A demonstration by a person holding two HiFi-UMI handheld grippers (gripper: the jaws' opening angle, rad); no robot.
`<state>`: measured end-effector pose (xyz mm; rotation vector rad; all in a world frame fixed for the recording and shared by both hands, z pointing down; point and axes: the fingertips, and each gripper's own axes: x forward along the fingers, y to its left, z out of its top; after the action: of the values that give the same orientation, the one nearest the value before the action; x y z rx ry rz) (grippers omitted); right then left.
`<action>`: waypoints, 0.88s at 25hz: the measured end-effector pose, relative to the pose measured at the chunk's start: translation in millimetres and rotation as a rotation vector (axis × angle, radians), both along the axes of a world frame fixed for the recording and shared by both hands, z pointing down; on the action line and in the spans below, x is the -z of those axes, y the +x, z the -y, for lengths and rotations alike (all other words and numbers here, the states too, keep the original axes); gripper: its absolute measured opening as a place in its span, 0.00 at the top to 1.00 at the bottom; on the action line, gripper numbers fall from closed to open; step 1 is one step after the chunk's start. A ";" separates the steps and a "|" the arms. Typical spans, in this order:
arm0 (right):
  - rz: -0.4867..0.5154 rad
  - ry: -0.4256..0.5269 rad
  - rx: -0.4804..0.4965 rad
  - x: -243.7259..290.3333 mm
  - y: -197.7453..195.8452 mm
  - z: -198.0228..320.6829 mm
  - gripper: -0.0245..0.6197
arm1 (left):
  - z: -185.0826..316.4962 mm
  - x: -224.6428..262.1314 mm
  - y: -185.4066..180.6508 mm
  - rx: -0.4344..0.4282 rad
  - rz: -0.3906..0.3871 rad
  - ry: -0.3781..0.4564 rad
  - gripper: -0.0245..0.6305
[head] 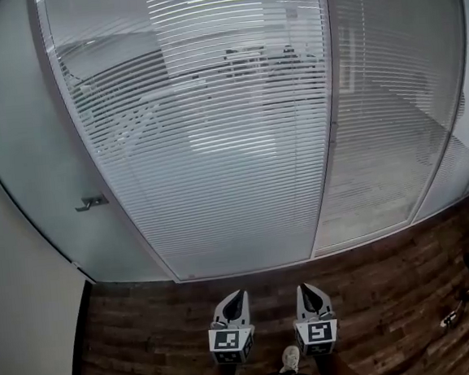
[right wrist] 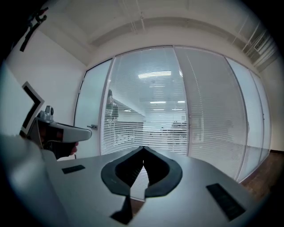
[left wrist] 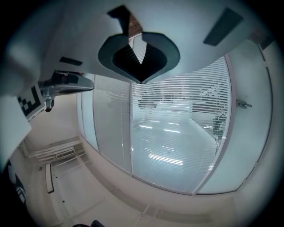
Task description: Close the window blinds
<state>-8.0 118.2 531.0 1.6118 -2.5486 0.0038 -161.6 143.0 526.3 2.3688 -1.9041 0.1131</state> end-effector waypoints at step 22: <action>0.029 0.033 0.107 20.5 4.8 139.1 0.96 | 137.6 28.0 22.5 0.014 0.032 0.073 0.97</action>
<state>-3.2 -20.9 510.5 1.4944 -2.6673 -0.0252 -139.1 5.4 498.3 2.4132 -1.9716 0.0821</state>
